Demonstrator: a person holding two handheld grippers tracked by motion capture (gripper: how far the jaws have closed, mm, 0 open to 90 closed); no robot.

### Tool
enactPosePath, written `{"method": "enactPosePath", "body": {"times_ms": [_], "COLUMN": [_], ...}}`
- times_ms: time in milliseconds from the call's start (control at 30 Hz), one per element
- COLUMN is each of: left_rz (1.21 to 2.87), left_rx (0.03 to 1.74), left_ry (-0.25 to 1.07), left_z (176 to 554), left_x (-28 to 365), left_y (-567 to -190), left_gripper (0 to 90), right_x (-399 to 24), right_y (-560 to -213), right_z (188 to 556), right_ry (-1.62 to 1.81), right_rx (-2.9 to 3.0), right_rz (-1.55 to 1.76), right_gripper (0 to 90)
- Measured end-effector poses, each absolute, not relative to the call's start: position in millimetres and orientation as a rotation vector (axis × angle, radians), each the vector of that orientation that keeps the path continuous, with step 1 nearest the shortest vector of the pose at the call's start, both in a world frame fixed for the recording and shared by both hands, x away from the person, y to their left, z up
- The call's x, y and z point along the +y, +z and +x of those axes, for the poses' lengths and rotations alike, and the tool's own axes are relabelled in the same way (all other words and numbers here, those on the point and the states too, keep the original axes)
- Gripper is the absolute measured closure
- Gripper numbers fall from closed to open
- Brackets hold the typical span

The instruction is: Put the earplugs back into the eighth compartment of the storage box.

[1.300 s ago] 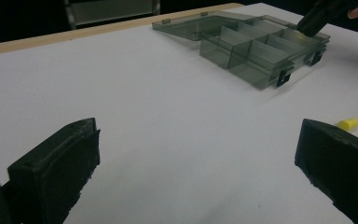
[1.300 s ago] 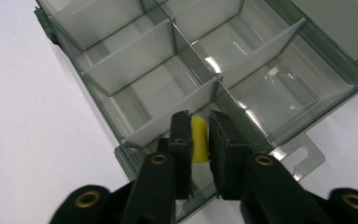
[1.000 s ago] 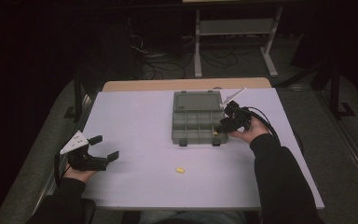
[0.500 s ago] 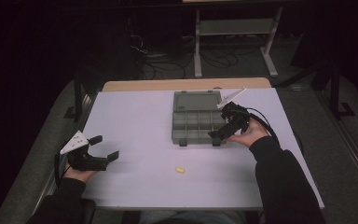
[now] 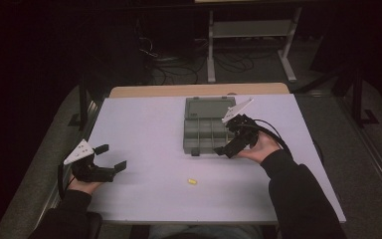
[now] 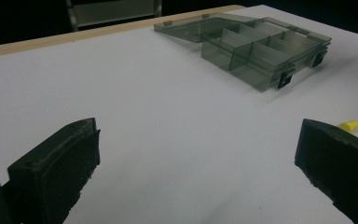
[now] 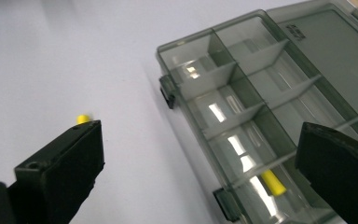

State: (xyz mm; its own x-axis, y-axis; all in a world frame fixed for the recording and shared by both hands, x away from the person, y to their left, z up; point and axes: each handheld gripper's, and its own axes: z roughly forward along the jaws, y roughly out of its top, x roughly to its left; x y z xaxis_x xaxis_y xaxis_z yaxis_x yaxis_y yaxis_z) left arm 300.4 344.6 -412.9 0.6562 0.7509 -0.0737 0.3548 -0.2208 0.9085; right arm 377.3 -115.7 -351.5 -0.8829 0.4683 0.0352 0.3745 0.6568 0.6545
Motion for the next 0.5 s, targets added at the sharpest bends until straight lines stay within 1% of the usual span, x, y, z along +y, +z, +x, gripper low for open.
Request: {"method": "enactPosePath", "body": {"times_ms": [500], "left_rz": [1.824], "left_rx": [0.881], "left_ry": [0.474], "left_z": [300], "left_x": [345], "left_y": [-413], "left_gripper": [0.0], "right_x": [-91], "right_y": [-353], "right_z": [362], "right_ry": [1.047], "right_rx": [2.778], "right_rz": [0.585], "right_gripper": [0.7]}}
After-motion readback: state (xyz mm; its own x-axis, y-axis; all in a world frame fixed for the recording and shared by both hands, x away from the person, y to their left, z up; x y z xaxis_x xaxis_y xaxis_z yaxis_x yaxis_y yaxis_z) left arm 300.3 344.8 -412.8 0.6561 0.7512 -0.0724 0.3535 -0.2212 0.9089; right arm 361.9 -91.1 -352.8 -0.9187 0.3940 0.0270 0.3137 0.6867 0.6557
